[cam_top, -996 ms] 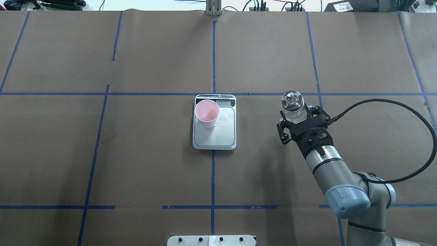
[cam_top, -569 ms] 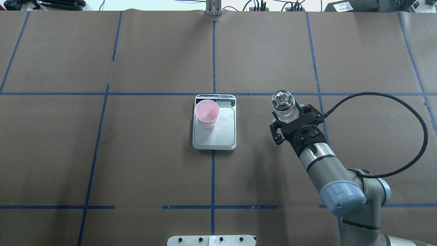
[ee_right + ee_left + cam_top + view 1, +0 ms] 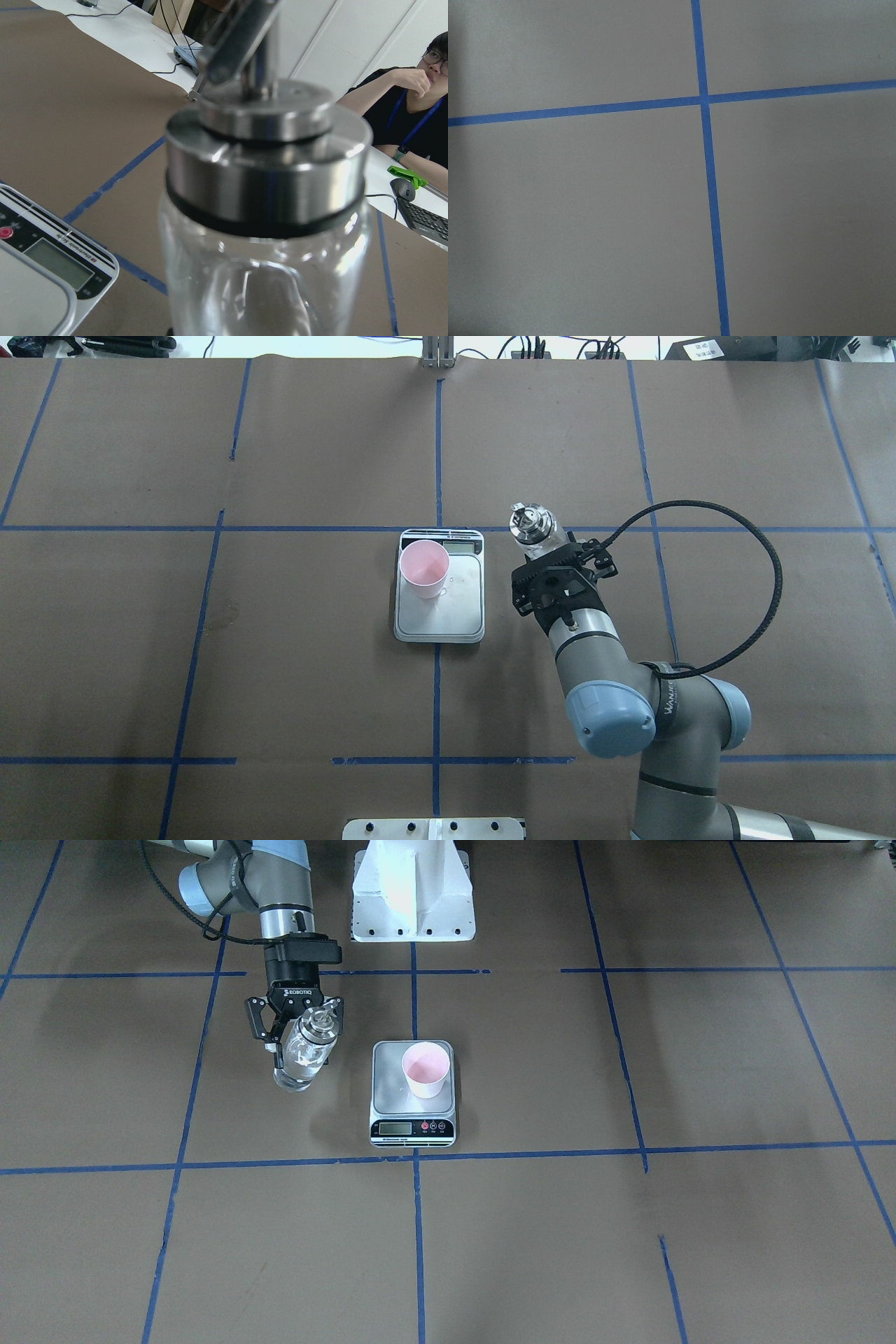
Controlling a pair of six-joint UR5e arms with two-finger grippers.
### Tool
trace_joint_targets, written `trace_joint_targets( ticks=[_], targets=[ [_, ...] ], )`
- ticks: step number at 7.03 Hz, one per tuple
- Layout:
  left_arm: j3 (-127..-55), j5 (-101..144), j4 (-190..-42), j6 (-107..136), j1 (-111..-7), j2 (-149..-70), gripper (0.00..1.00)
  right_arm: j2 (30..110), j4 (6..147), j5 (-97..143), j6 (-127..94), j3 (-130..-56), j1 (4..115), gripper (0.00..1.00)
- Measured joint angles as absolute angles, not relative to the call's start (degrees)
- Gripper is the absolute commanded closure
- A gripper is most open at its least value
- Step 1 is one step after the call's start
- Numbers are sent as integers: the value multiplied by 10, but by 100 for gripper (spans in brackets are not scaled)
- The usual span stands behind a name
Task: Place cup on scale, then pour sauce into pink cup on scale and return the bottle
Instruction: 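Lift the glass bottle with the right gripper and carry it toward the cup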
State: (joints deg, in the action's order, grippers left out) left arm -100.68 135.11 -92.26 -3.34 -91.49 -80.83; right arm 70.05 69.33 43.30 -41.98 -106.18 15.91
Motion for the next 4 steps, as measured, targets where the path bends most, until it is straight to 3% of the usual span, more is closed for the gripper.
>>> trace_joint_targets(
  ticks=[4],
  targets=[
    [-1006,1352,-922,-33,-915,-807,0,666,831,376,-424,-1060,160,100]
  ],
)
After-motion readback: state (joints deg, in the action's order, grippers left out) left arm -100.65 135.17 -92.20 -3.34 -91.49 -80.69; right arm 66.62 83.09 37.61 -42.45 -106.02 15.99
